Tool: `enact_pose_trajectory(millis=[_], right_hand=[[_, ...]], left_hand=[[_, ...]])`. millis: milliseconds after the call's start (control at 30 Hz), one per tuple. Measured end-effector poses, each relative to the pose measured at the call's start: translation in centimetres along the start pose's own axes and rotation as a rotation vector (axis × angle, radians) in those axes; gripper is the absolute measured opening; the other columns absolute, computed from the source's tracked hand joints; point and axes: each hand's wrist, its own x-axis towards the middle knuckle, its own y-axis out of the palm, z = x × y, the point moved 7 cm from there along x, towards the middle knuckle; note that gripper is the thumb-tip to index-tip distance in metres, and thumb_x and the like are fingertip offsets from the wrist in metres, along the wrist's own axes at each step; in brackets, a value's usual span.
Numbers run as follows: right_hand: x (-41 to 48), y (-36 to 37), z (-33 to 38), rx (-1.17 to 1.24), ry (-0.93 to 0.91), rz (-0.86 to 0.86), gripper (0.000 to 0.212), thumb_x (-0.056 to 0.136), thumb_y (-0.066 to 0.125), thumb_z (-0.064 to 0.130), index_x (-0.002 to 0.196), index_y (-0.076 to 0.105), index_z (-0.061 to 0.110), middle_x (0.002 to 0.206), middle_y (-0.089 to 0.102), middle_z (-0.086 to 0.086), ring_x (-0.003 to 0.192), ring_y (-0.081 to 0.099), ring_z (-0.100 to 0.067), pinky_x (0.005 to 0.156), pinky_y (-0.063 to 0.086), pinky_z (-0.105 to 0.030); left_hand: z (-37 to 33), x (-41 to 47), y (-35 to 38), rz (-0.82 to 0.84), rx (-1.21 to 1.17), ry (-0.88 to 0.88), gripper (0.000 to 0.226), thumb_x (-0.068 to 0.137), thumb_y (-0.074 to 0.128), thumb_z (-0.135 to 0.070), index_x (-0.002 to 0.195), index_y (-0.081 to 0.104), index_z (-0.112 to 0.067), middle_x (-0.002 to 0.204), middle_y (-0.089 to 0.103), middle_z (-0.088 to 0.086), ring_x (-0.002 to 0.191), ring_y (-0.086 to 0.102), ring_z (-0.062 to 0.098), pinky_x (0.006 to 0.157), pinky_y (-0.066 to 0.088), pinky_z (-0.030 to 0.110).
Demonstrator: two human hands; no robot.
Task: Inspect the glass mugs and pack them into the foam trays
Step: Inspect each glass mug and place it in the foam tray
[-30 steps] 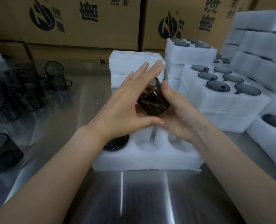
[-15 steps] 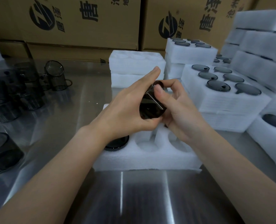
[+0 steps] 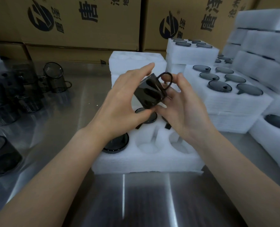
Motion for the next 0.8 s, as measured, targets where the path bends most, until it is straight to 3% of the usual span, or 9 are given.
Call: enact_pose_trajectory(millis=[67,200,267,367,500,600,700,800], right_hand=[[0.0,-0.2,0.1,0.027,-0.003,-0.015,0.034,0.105,0.038,0.027,0.091,0.064,0.010,0.099,0.067,-0.009,0.094,0.065,-0.021,0.080,0.057,-0.042],[0.0,-0.2,0.2,-0.045,-0.026,0.003,0.011,0.090,0.056,0.016,0.098,0.061,0.010,0.092,0.070,-0.002,0.093,0.065,-0.020,0.084,0.056,-0.043],[0.1,-0.2,0.1,-0.031,-0.008,0.004,0.032,0.082,0.061,0.016,0.112,0.057,0.006,0.093,0.071,-0.005,0.091,0.066,-0.020,0.090,0.054,-0.043],[0.0,0.4,-0.6,-0.060,0.064,0.032,0.059,0.084,0.060,0.020,0.136,0.046,-0.001,0.111,0.067,-0.015,0.103,0.064,-0.028,0.100,0.047,-0.048],[-0.3,0.6,-1.1,-0.153,0.082,0.069,0.053,0.085,0.061,0.026,0.134,0.051,0.007,0.112,0.070,-0.016,0.099,0.068,-0.033,0.088,0.056,-0.048],[-0.5,0.6,-0.5,-0.204,0.006,0.020,0.051,0.077,0.068,0.028,0.125,0.058,0.014,0.104,0.073,-0.012,0.095,0.071,-0.028,0.072,0.059,-0.038],[-0.6,0.6,0.2,-0.291,-0.058,-0.032,0.055,0.075,0.068,0.031,0.127,0.060,0.017,0.101,0.075,-0.003,0.099,0.071,-0.020,0.077,0.060,-0.036],[-0.7,0.8,0.3,-0.303,-0.083,-0.043,0.058,0.078,0.064,0.032,0.132,0.060,0.012,0.115,0.072,-0.004,0.106,0.069,-0.017,0.080,0.059,-0.033]], left_hand=[[0.4,0.0,-0.2,-0.026,-0.019,-0.052,0.080,0.073,0.077,-0.008,0.144,0.040,-0.015,0.132,0.053,-0.008,0.123,0.051,0.010,0.105,0.039,0.022],[0.7,0.1,0.1,0.005,-0.093,-0.085,0.072,0.074,0.075,-0.008,0.139,0.046,-0.013,0.131,0.055,-0.006,0.122,0.053,0.007,0.105,0.043,0.029],[0.7,0.0,0.3,0.029,-0.151,-0.089,0.069,0.074,0.075,-0.006,0.135,0.045,-0.017,0.131,0.055,-0.007,0.121,0.055,0.009,0.103,0.046,0.033],[0.7,-0.1,0.3,0.033,-0.199,-0.112,0.068,0.075,0.074,-0.008,0.130,0.040,-0.028,0.132,0.055,-0.011,0.119,0.056,0.008,0.100,0.048,0.032],[0.7,0.0,0.3,0.042,-0.217,-0.134,0.066,0.074,0.074,-0.012,0.121,0.034,-0.037,0.130,0.052,-0.018,0.118,0.055,0.002,0.097,0.048,0.028],[0.6,0.0,0.7,0.080,-0.188,-0.137,0.074,0.070,0.079,-0.028,0.133,0.039,-0.024,0.136,0.047,-0.013,0.125,0.051,0.005,0.102,0.043,0.024],[0.4,0.1,0.3,0.046,-0.114,-0.112,0.069,0.072,0.077,-0.034,0.132,0.047,-0.017,0.144,0.045,-0.006,0.133,0.044,0.007,0.106,0.040,0.026],[-0.1,0.0,0.0,0.006,-0.035,-0.045,0.067,0.075,0.078,-0.027,0.135,0.050,-0.014,0.143,0.050,-0.001,0.133,0.046,0.009,0.108,0.039,0.025]])
